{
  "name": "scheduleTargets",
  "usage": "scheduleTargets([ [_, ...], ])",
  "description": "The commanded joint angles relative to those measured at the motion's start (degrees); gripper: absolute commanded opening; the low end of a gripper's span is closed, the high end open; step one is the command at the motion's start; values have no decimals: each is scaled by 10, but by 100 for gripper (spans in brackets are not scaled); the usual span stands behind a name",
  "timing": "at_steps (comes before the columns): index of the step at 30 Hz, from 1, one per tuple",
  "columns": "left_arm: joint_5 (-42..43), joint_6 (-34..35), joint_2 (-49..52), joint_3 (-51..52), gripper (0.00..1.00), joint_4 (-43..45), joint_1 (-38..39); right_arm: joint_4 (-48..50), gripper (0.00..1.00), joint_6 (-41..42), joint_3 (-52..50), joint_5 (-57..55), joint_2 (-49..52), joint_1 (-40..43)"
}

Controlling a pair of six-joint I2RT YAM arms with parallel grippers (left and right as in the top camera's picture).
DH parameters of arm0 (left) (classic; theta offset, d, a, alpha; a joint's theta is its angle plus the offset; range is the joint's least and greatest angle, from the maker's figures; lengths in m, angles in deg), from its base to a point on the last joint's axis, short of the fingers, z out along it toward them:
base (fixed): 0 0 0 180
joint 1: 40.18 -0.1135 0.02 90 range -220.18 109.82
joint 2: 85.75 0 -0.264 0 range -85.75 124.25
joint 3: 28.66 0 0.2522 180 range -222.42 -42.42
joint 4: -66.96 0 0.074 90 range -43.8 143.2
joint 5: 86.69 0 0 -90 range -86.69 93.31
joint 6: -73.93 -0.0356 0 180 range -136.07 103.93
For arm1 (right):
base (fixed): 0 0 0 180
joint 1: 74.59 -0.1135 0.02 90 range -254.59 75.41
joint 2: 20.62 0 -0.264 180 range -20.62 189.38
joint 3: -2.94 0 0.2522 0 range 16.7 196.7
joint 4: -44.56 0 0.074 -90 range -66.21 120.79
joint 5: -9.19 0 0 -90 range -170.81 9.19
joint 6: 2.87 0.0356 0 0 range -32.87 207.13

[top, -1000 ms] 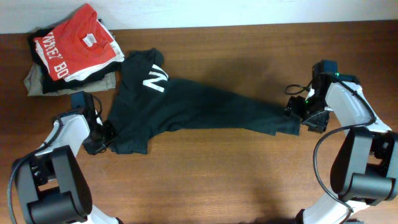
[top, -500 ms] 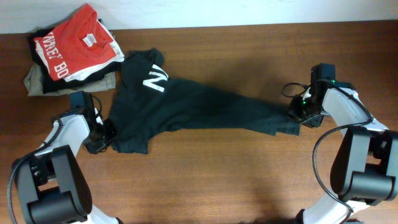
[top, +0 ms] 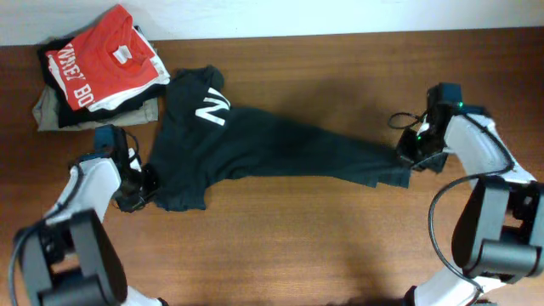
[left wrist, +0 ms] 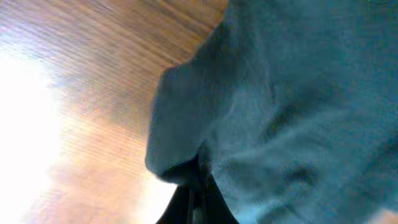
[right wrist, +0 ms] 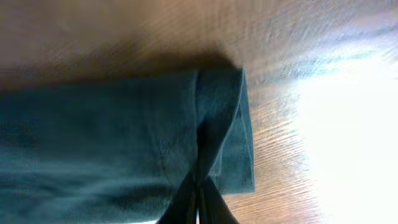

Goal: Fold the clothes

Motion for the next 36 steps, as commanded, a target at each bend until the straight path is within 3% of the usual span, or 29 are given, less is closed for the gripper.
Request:
scheduleTargets([
  [1, 8, -10, -193, -4, 0, -29, -1, -52, 4, 1, 75, 1, -85, -3],
  [5, 3, -10, -436, -93, 0, -123, -1, -96, 4, -14, 89, 3, -220, -3],
  [7, -13, -10, -472, -200, 0, -193, -1, -112, 5, -42, 89, 20, -280, -2],
  [10, -35, -10, -473, -300, 0, -251, -1, -115, 16, -59, 89, 29, -309, -3],
  [15, -35, -10, -378, -300, 0, -324, -1, -102, 23, -70, 89, 69, -187, -3],
  [17, -36, -10, -300, -300, 0, -336, -1, -128, 23, -183, 89, 218, -134, -15],
  [18, -35, -10, -271, -300, 0, -333, -1, -145, 21, -209, 89, 242, -127, -32],
  [21, -35, -10, -201, -300, 0, -315, -1, -195, 20, -224, 87, 177, -136, -111],
  [22, -35, -10, -193, -300, 0, -315, -1, -195, 20, -177, 69, 115, -136, -138],
  [23, -38, -10, -190, -300, 0, -315, -1, -192, 27, -154, 47, 88, -136, -153],
  [24, -44, -10, -190, -300, 0, -315, -1, -182, 43, -107, 7, 56, -136, -165],
  [25, -44, -10, -190, -300, 0, -315, -1, -158, 46, -53, -29, 26, -136, -164],
  [26, -44, -10, -190, -300, 0, -316, -1, -127, 57, -21, -66, 12, -136, -161],
  [27, -44, -10, -190, -300, 0, -317, -1, -101, 89, -10, -98, 14, -136, -160],
  [28, -44, -10, -190, -300, 0, -317, -1, -77, 95, -9, -136, 15, -136, -160],
  [31, -44, -10, -190, -300, 0, -316, -1, -17, 93, 9, -221, 25, -136, -160],
  [33, -44, -10, -190, -300, 0, -316, -1, 28, 77, 9, -261, 84, -136, -160],
  [36, -44, -10, -190, -300, 0, -315, -1, 70, 68, 22, -313, 92, -136, -160],
])
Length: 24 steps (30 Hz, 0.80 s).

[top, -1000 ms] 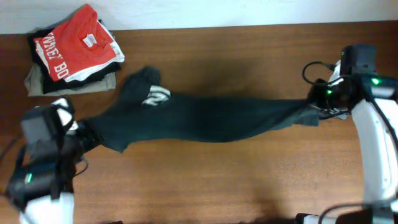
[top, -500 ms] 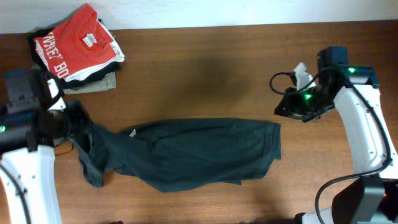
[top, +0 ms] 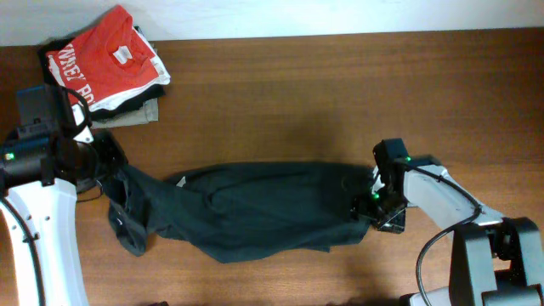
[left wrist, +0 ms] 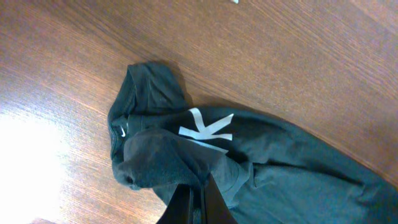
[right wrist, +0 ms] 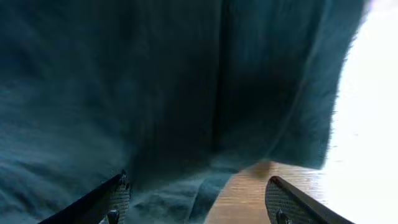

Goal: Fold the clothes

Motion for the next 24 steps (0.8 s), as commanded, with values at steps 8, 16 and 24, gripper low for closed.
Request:
scheduleTargets([
  [8, -8, -7, 0, -2, 0, 2, -2, 82, 4, 36, -21, 16, -3, 0],
  [16, -23, -7, 0, -2, 0, 9, -2, 98, 8, 23, 189, 14, -3, 0],
  [24, -24, -7, 3, 98, 0, 162, -2, 367, 99, 1, 189, 16, 130, -2],
])
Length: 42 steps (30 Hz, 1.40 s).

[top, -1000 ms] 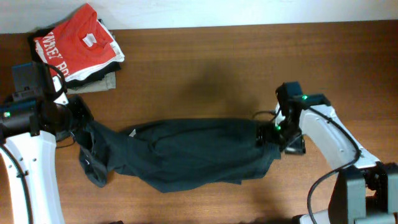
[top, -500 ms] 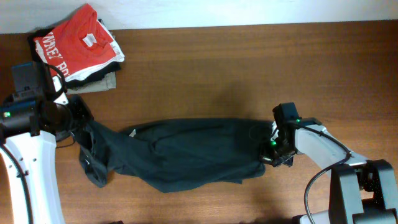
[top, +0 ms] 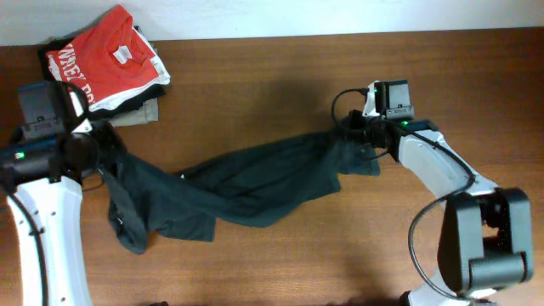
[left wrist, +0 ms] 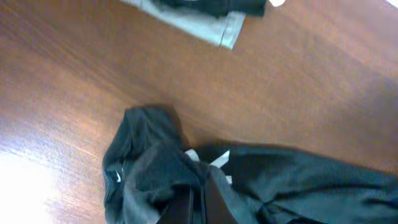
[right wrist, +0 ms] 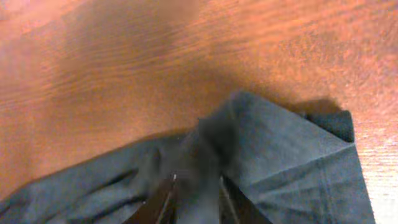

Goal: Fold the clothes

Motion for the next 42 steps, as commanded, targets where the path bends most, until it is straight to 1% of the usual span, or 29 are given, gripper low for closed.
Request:
scheduleTargets([
  [1, -11, -7, 4, 80, 0, 63, -2, 35, 99, -37, 8, -1, 38, -1],
  [2, -17, -7, 4, 98, 0, 78, -2, 18, 99, -44, 11, -1, 36, 0],
  [3, -21, -7, 5, 106, 0, 84, -2, -40, 99, -44, 31, 0, 32, 5],
  [5, -26, -7, 6, 107, 0, 84, -2, -213, 99, -65, 96, -1, 31, 11],
  [6, -26, -7, 6, 107, 0, 84, -2, -280, 99, -86, 113, -1, 31, 11],
  [7, -26, -7, 6, 107, 0, 84, -2, -334, 99, -87, 116, -1, 31, 11],
  [8, -26, -7, 6, 107, 0, 84, -2, -364, 96, -87, 115, -1, 31, 11],
  [9, -26, -7, 6, 107, 0, 84, -2, -393, 77, -100, 110, -1, 31, 5],
  [10, -25, -7, 6, 107, 0, 84, -2, -393, 69, -113, 101, -3, 33, -5],
  [12, -25, -7, 6, 107, 0, 82, -2, -373, 68, -112, 63, -5, 35, -38],
  [13, -25, -7, 6, 107, 0, 80, -2, -346, 68, -113, 39, -6, 35, -53],
  [14, -25, -7, 6, 107, 0, 80, -2, -309, 71, -112, 17, -5, 35, -68],
  [15, -25, -7, 6, 107, 0, 78, -2, -298, 72, -112, 12, -6, 35, -75],
  [16, -25, -7, 6, 107, 0, 74, -2, -299, 71, -108, 11, -31, 36, -81],
  [17, -25, -7, 6, 108, 0, 71, -2, -298, 64, -101, 10, -57, 37, -82],
  [18, -25, -7, 6, 108, 0, 69, -2, -299, 60, -98, 10, -64, 43, -83],
  [19, -25, -7, 6, 107, 0, 68, -2, -300, 60, -98, 10, -64, 52, -84],
  [20, -25, -7, 6, 107, 0, 69, -2, -299, 56, -98, 10, -66, 69, -84],
  [22, -25, -7, 6, 108, 0, 69, -2, -298, 55, -100, 10, -66, 88, -86],
  [25, -25, -7, 6, 107, 0, 69, -2, -296, 55, -113, 10, -66, 90, -103],
  [27, -25, -7, 6, 107, 0, 69, -2, -313, 54, -113, 9, -66, 90, -115],
  [32, -25, -7, 6, 107, 0, 70, -2, -280, 53, -106, -25, -129, 90, -162],
  [35, -24, -7, 6, 107, 0, 71, -2, -266, 41, -106, -26, -137, 90, -162],
  [36, -24, -7, 6, 107, 0, 71, -2, -260, 33, -99, -26, -137, 90, -162],
  [37, -24, -7, 6, 108, 0, 70, -2, -257, 22, -97, -26, -139, 90, -162],
  [38, -23, -7, 6, 108, 0, 70, -2, -256, 8, -89, -25, -152, 90, -162],
  [39, -23, -7, 6, 107, 0, 69, -2, -263, 4, -50, -24, -186, 90, -161],
  [41, 10, -7, 1, 104, 0, 69, -2, -303, 4, -15, 1, -201, 82, -150],
  [42, 45, -7, -15, 94, 0, 69, -2, -336, 4, -4, 28, -200, 61, -135],
])
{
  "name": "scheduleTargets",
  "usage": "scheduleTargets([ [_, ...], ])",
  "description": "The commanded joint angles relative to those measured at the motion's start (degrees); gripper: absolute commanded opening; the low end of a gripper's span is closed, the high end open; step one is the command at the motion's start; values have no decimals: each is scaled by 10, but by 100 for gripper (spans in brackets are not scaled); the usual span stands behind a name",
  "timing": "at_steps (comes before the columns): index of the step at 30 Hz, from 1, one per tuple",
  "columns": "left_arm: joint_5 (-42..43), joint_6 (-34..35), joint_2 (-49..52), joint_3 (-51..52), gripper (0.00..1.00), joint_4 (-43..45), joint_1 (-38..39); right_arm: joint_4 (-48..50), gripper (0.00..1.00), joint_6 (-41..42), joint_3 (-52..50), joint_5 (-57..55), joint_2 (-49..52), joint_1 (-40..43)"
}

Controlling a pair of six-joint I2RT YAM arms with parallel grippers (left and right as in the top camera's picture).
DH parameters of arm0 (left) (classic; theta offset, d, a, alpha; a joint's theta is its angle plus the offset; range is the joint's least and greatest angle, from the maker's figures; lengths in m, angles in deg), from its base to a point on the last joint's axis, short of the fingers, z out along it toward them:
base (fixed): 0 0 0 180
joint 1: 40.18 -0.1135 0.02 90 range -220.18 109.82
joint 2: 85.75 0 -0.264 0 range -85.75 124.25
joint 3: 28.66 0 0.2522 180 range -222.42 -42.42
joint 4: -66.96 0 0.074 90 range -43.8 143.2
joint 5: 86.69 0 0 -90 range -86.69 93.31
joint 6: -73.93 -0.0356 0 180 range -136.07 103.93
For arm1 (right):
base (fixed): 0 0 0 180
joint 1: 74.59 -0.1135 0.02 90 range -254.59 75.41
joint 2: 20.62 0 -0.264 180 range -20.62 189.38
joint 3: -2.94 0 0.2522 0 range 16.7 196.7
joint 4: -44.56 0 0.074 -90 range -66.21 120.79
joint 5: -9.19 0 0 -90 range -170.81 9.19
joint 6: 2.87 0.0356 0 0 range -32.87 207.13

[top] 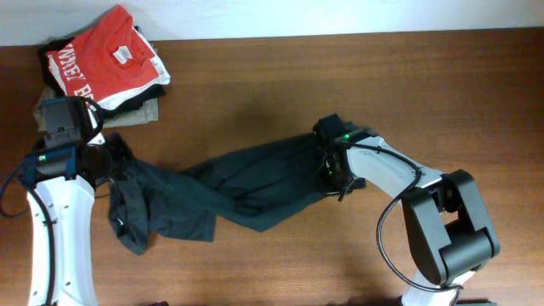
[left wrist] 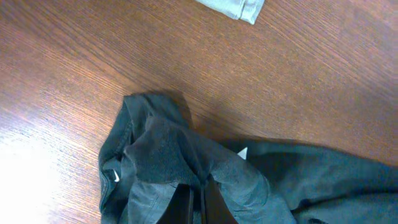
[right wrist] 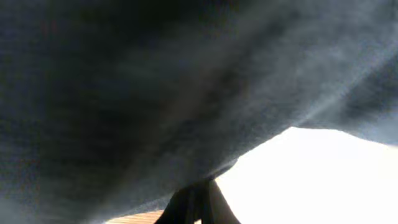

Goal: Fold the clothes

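A dark green-black garment (top: 229, 183) lies crumpled in a long strip across the middle of the table. My left gripper (top: 109, 160) is shut on its left end, where the cloth bunches and hangs down; the left wrist view shows a small white logo (left wrist: 117, 177) on the collar and my gripper (left wrist: 199, 196) pinching a fold. My right gripper (top: 329, 170) is shut on the garment's right end, low over the table; in the right wrist view dark cloth (right wrist: 155, 81) fills the frame above the closed gripper (right wrist: 198, 200).
A pile of folded clothes topped by a red shirt (top: 102, 59) sits at the back left corner, close behind my left arm. A grey folded piece (left wrist: 233, 7) of that pile shows at the top of the left wrist view.
My right gripper has moved left and toward the front, carrying the garment's right end lower onto the cloth. My left gripper has shifted slightly, still holding the left end.
The garment first lay stretched across the table, both grippers shut on its ends. Then it lay nearer the front, my left gripper raised at the left and the right one open at its right edge. Later the right gripper held that end further back; now it sits lower and further left.
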Motion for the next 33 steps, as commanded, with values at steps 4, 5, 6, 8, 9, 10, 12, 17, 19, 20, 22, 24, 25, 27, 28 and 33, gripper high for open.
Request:
scheduleTargets([
  [4, 71, -7, -136, -49, 0, -29, -1, -135, 4, 40, 86, -42, -165, 94],
  [5, 71, -7, -175, -61, 0, -36, -1, -141, 4, 33, 89, -40, -218, 112],
  [6, 71, -7, -208, -72, 0, -40, -1, -149, 4, 34, 92, -40, -267, 129],
  [8, 71, -7, -264, -94, 0, -42, -1, -167, 4, 34, 108, -40, -371, 166],
  [9, 71, -2, -295, -120, 0, -45, -1, -185, 4, 33, 137, -41, -427, 183],
  [10, 71, 2, -306, -146, 0, -57, -1, -195, 4, 24, 161, -40, -453, 191],
  [12, 71, 2, -308, -257, 0, -126, -1, -241, 4, 3, 249, -42, -493, 209],
  [17, 39, 1, -301, -492, 0, -208, -1, -393, 4, -12, 543, -84, -458, 213],
  [19, -15, 2, -301, -547, 0, -221, -1, -424, 4, -26, 662, -104, -437, 213],
  [20, -11, 2, -294, -549, 0, -204, -1, -422, 4, -27, 705, -120, -419, 213],
  [22, 26, 0, -249, -549, 0, -186, -1, -403, 4, -27, 713, -119, -385, 213],
  [24, 67, -14, -124, -549, 0, -143, -1, -365, 4, -27, 713, -120, -286, 213],
  [25, 67, -14, -57, -549, 0, -125, -1, -347, 4, -27, 713, -122, -228, 213],
  [27, 102, -38, 73, -549, 0, -71, 0, -309, 4, -27, 713, -114, -112, 227],
  [28, 146, -38, 139, -549, 0, -45, 2, -299, 4, -27, 713, -106, -50, 231],
  [33, 159, -37, 428, -549, 0, 100, 73, -215, 4, -19, 713, -104, 163, 240],
])
